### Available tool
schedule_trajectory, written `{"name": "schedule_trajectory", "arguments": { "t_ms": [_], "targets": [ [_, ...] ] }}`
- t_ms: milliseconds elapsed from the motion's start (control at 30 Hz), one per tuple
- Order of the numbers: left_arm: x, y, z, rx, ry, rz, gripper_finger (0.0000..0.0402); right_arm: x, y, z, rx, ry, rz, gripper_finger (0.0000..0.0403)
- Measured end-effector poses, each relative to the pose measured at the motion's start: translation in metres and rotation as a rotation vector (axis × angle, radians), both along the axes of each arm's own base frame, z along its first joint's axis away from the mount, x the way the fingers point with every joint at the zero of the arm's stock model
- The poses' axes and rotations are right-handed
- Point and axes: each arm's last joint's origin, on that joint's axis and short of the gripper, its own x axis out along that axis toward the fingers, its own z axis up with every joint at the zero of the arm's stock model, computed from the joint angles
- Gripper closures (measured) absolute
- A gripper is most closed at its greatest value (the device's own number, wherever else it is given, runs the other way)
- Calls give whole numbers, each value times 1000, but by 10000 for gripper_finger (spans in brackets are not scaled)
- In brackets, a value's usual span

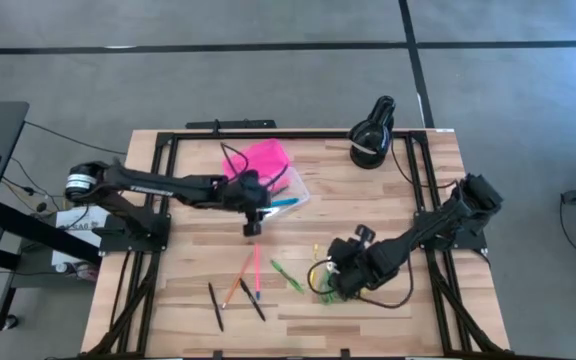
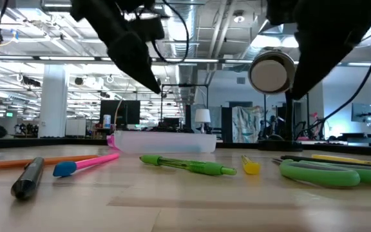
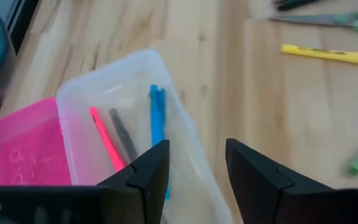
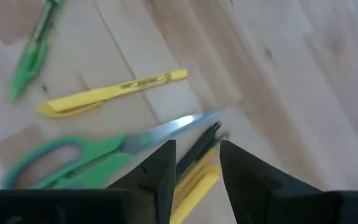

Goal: Pick & place school supplies into a supply box
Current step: Put the right yellow pen into the black supply box

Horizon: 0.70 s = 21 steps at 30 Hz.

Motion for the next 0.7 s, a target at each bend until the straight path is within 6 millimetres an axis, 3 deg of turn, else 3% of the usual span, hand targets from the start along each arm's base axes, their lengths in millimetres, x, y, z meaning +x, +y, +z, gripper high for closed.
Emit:
{"name": "schedule_trajectory", "arguments": {
  "t_ms": [167,433,700],
  "targets": [
    [-5,-29,3,56,14,-49,255,-9,18,-10,50,-7,-91,285],
    [-8,-61,3,40,12,-130,255,-19,44,-44,71,72,-185,285],
    [-13,-82,3,90,-3,-121,255,-31,49,-54,24,98,-327,285]
  ]
}}
